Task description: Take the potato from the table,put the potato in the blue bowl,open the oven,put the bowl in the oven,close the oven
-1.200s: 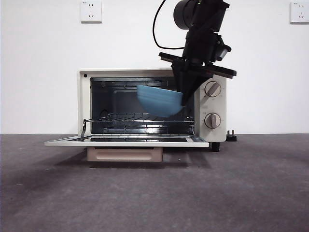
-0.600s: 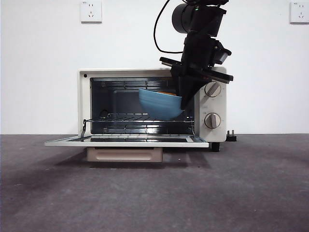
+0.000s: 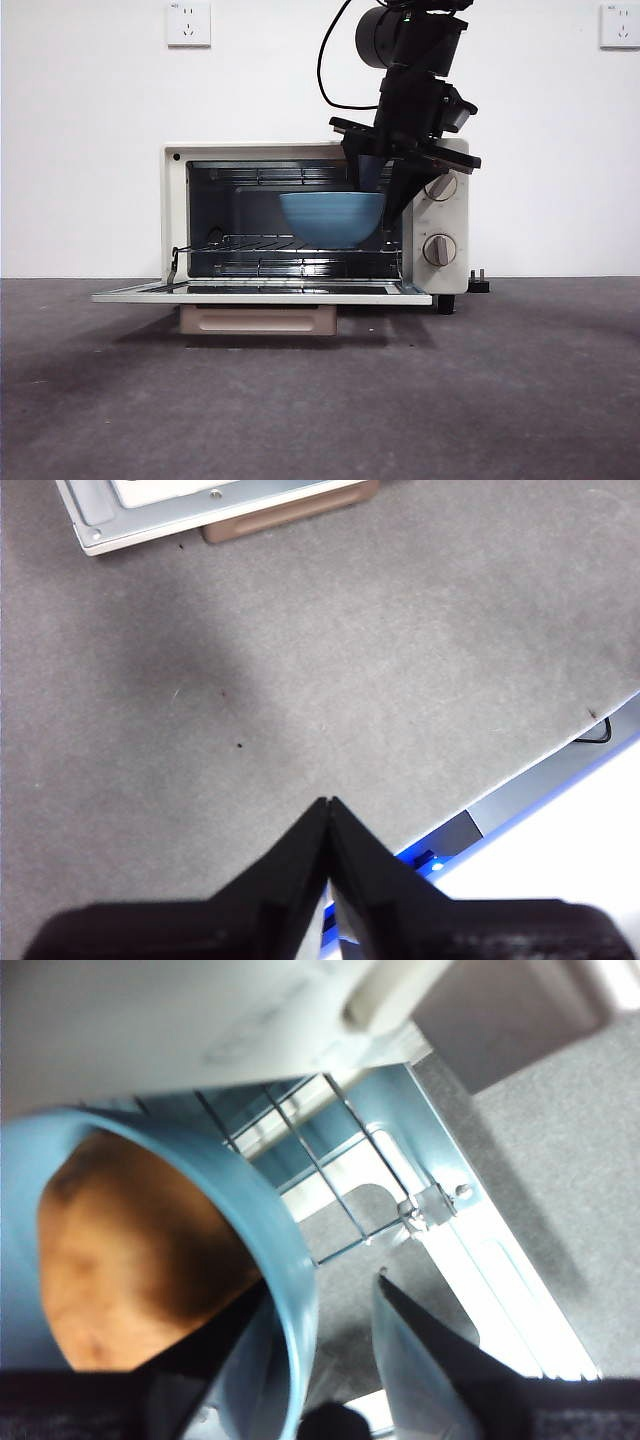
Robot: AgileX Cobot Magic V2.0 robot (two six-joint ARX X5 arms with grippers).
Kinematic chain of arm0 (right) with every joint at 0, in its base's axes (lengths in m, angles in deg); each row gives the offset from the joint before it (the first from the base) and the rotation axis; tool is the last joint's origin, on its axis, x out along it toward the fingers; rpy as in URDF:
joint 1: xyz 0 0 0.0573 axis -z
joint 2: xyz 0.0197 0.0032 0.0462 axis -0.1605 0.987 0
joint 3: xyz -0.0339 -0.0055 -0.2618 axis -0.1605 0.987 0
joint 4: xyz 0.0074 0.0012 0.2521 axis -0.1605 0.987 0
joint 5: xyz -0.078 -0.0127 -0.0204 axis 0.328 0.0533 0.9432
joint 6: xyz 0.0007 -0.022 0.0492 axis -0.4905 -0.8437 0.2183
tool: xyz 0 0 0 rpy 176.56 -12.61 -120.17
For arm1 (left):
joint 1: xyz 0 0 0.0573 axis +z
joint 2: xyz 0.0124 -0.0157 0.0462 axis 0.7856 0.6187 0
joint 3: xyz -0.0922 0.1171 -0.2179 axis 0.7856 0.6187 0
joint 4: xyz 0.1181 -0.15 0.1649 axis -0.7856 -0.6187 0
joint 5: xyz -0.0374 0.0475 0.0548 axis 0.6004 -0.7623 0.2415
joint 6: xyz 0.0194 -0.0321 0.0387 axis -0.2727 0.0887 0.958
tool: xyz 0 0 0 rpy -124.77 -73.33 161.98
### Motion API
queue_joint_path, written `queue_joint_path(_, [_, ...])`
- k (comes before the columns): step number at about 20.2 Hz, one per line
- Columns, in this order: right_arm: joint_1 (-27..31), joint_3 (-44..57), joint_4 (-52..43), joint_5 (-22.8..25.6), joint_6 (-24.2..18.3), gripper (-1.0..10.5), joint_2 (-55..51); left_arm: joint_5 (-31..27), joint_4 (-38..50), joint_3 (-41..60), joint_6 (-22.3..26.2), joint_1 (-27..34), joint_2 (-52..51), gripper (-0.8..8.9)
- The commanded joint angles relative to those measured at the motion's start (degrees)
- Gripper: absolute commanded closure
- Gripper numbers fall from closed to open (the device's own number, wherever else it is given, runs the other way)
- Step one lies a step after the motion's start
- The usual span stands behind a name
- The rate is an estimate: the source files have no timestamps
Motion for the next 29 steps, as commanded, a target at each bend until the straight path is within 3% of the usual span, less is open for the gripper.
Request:
queue_joint_path(1, [-0.24,-0.59,-0.37,0.59,-1.14,7.8,1.22,0.02,0.02,0.44,0.15,-0.15,-0.09,8.20])
queue_joint_path(10, [-0.26,-6.03,3.45,0.87,-2.86,7.8,1.18,0.02,0.02,0.44,0.15,-0.15,-0.11,8.20])
queue_joint_path(15, [-0.26,-13.25,9.86,3.43,-8.41,7.8,1.18,0.00,0.07,0.44,0.15,-0.15,-0.11,8.20])
queue_joint_path(19, [-0.48,-22.27,13.75,4.61,-19.04,7.9,1.14,0.00,1.44,0.44,0.55,-0.13,0.13,8.20])
queue_joint_path(23, [-1.81,-30.01,18.78,10.23,-27.91,7.9,0.90,0.13,3.61,0.44,0.90,-0.13,1.01,8.20])
queue_joint_path(29, [-4.85,-31.32,18.91,16.06,-45.24,8.4,-2.75,3.26,6.47,0.44,2.34,0.24,3.61,8.21])
